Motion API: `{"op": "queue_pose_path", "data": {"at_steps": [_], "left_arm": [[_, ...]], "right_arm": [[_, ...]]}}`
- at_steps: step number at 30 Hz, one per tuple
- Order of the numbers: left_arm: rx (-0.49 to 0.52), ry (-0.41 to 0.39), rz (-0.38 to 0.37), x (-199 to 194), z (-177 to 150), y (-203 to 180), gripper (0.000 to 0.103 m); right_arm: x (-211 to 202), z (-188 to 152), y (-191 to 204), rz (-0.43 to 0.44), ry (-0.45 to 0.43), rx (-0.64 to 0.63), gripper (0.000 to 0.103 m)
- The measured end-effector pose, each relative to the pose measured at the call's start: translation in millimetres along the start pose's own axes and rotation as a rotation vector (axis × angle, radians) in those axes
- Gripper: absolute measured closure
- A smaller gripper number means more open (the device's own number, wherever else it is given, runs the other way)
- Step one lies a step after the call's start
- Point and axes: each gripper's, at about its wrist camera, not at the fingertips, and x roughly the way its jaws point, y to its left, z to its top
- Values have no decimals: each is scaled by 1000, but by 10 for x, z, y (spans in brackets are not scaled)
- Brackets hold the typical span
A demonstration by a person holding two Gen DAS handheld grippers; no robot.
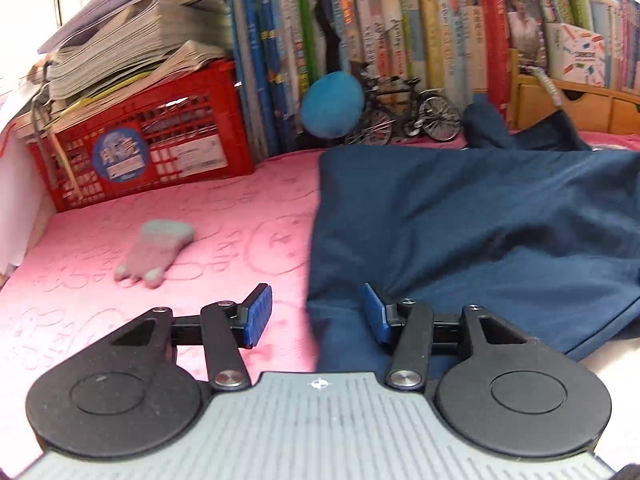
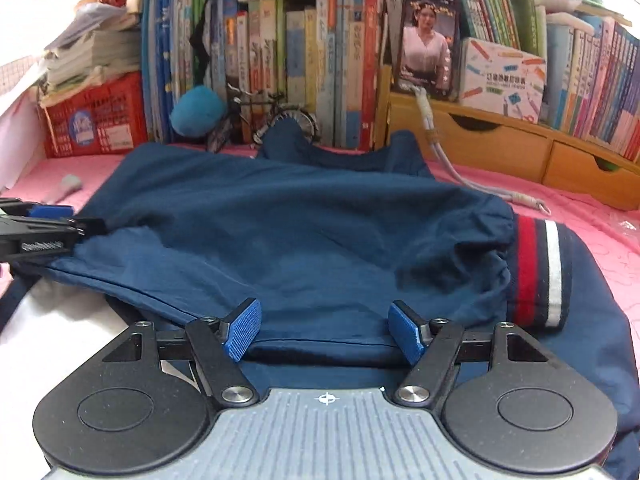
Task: Fold clothes
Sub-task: 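Press the folded jacket flat with both grippers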
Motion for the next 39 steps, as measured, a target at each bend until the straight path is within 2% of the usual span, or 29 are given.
{"op": "queue_pose_path", "data": {"at_steps": [2,3,5,7,10,12,14,17,19,21,24,28,31,34,35,37,39], "left_arm": [[-67,20,17,2,-8,220,40],[-64,20,45,-9,-17,264,41],[-50,43,122,-52,12,301,47],[-67,4,111,-184,53,305,47],[-90,-96,-7,-466,135,139,47],[-43,-139,-75,-573,165,-88,44],[14,-115,-95,-507,119,-270,42],[98,-78,-123,-407,49,-542,42],[76,-55,-120,-340,-9,-534,42],[43,-48,-131,-333,-24,-474,39],[26,-37,-134,-313,-37,-408,32],[-5,-25,-149,-305,-43,-345,29],[11,-28,-143,-311,-40,-367,27],[40,-37,-115,-328,-44,-421,27],[42,-38,-114,-327,-43,-422,27],[37,-37,-116,-325,-40,-411,27],[28,-33,-121,-321,-37,-391,27]], "right_arm": [[5,-38,-61,-11,1,23,29],[7,-42,-91,-25,2,26,29],[-4,-62,-123,-36,0,18,29],[-40,-73,-100,-52,-8,-2,28],[-113,-62,57,-71,-59,-89,28],[-167,-49,204,-76,-105,-164,27],[-199,-45,412,-70,-150,-266,26],[-162,-38,631,-42,-167,-366,25],[-86,-36,670,-35,-130,-380,25],[-12,-33,604,-24,-75,-335,25],[24,17,315,5,-2,-186,25],[-30,-22,-149,-40,33,-29,22],[-73,-74,-387,-41,47,31,34],[-135,-12,-278,-101,68,42,36],[-169,15,-188,-96,42,16,35],[-223,67,-3,-61,-14,-33,36],[-224,133,179,0,-53,-59,31]]}}
